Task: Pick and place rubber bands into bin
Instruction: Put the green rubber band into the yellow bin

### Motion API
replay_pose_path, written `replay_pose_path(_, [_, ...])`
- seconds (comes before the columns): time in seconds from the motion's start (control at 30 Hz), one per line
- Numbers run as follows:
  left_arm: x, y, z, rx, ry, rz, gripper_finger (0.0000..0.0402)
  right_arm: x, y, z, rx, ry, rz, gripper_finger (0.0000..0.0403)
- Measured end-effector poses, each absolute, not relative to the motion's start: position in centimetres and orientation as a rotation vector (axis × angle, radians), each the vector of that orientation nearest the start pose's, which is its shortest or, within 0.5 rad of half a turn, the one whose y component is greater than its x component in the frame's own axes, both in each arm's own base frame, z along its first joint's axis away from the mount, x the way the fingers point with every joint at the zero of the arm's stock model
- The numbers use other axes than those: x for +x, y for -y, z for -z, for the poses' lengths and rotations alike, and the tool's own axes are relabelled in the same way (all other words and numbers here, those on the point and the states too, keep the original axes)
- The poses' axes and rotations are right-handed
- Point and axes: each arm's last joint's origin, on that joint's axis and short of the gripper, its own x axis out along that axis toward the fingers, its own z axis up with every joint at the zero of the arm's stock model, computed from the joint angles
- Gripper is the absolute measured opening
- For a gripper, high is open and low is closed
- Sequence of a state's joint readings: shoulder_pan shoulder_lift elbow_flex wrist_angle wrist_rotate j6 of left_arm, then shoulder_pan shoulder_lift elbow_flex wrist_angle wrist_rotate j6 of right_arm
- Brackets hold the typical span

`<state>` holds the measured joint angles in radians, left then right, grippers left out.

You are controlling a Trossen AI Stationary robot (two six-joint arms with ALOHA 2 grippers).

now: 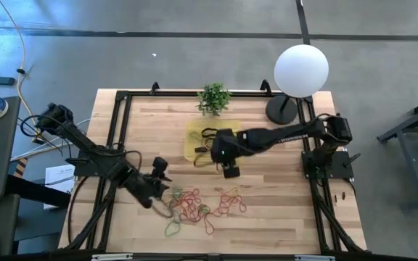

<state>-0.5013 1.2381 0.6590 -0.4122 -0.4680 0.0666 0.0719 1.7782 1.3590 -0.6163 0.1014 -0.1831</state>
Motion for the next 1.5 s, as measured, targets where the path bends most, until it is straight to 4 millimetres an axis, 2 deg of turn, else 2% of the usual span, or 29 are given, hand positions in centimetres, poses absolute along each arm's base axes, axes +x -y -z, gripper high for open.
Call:
replay_pose_path(0.27, [22.5, 8.0, -16.6, 0.459, -0.987, 0.125, 0.0117, 36.0, -9.4, -23.4, -0.294, -1.01, -0.137, 0.013])
replay_pose_path(0.47, [23.3, 7.6, -15.6, 0.434, -1.008, 0.13, 0.0117, 34.4, -13.6, -23.4, -0.343, -0.983, -0.047, 0.0129])
replay_pose_path(0.7, [23.8, 7.1, -14.5, 0.353, -1.059, 0.083, 0.0117, 31.8, -17.6, -23.4, -0.381, -0.932, 0.115, 0.0129])
replay_pose_path(0.87, [24.1, 6.9, -13.9, 0.316, -1.075, 0.069, 0.0117, 29.8, -19.8, -23.4, -0.392, -0.875, 0.232, 0.013])
replay_pose_path(1.07, [24.6, 7.1, -13.4, 0.302, -1.058, 0.078, 0.0117, 27.7, -21.9, -23.5, -0.389, -0.807, 0.286, 0.0129])
replay_pose_path(1.3, [24.7, 7.1, -12.6, 0.295, -1.089, 0.062, 0.0117, 25.5, -23.1, -23.5, -0.386, -0.732, 0.379, 0.0129])
replay_pose_path(1.5, [24.8, 7.1, -12.4, 0.297, -1.094, 0.044, 0.0111, 24.1, -24.2, -23.6, -0.39, -0.675, 0.39, 0.0129])
